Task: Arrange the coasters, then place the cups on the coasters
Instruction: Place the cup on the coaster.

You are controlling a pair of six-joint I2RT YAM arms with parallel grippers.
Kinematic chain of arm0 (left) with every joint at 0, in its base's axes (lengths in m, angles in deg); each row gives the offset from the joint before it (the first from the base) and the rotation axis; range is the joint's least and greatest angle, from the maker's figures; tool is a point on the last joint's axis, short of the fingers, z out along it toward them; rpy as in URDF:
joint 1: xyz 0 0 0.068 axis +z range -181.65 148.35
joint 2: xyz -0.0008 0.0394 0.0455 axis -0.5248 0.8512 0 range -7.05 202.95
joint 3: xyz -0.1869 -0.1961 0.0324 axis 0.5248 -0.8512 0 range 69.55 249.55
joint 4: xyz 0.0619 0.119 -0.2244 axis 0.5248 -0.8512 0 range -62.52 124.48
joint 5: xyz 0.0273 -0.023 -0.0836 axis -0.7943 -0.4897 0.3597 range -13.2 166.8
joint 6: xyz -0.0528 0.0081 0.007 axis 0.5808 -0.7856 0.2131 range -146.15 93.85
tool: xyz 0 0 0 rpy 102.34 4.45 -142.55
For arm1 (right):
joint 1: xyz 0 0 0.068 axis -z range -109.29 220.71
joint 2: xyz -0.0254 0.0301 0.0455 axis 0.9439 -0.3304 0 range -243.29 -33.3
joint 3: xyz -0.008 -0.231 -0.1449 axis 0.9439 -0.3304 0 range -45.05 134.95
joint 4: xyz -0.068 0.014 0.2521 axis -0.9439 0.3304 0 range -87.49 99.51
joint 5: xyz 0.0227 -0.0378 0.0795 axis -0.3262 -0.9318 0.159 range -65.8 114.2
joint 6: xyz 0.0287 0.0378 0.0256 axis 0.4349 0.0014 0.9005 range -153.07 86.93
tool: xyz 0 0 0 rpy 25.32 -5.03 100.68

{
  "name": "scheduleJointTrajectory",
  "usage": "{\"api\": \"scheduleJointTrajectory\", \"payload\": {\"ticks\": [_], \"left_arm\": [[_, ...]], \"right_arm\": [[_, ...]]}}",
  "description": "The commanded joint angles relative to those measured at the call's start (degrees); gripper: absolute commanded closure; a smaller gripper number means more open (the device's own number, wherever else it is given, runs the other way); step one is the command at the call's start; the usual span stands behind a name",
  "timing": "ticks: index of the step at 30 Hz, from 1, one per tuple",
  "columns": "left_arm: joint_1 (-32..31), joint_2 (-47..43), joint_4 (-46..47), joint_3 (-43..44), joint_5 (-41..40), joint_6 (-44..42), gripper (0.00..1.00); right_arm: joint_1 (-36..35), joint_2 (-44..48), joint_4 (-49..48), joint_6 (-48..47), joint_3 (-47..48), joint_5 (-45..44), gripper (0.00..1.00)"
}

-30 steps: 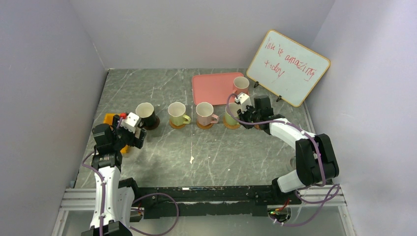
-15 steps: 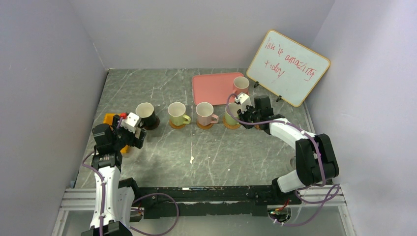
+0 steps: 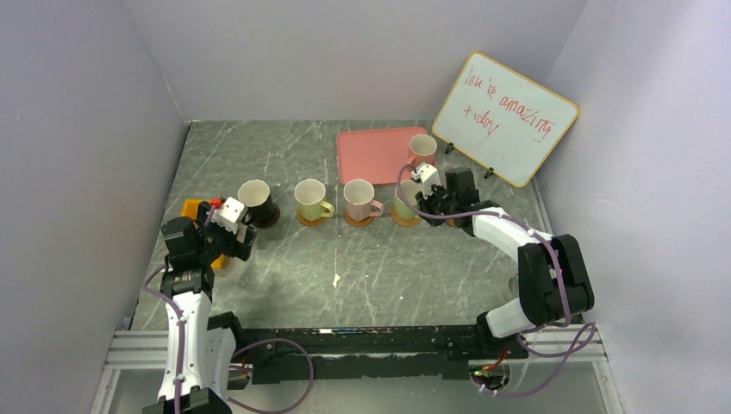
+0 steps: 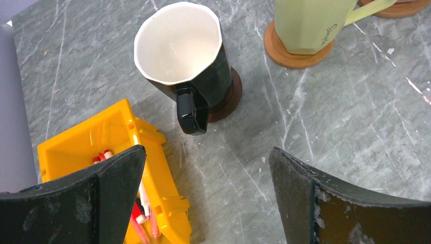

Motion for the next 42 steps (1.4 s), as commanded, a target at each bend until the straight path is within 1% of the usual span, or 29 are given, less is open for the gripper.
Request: {"api": "scheduleJointTrajectory", "payload": {"ticks": [1, 8, 22, 30, 33, 36, 42], "left_arm": [[0.2, 0.0, 1.2, -0.2, 2.1, -1.0, 0.04], [0.2, 0.0, 1.2, -0.2, 2.1, -1.0, 0.04], [0.2, 0.1, 1.2, -0.2, 2.3, -1.1, 0.04], [0.2, 0.1, 1.2, -0.2, 2.3, -1.1, 0.04], [0.3, 0.2, 1.2, -0.2, 2.3, -1.1, 0.04], [0.2, 0.3, 1.2, -0.1, 2.3, -1.1, 0.04], [0.3, 0.3, 1.2, -0.2, 2.3, -1.1, 0.04]], "right_arm": [[0.1, 0.4, -2.5, -0.6, 1.9, 1.5, 0.81], [0.6, 0.5, -1.9, -0.5, 2.2, 2.1, 0.80], [0.8, 0.6, -1.6, -0.7, 2.2, 2.4, 0.74], [0.9, 0.6, -1.4, -0.8, 2.3, 2.6, 0.68], [1.0, 0.8, -1.3, -0.9, 2.3, 2.8, 0.65], [1.1, 1.0, -1.0, -0.9, 2.4, 3.0, 0.58], [1.2, 0.4, 0.2, -0.8, 3.3, 3.4, 0.50]]}}
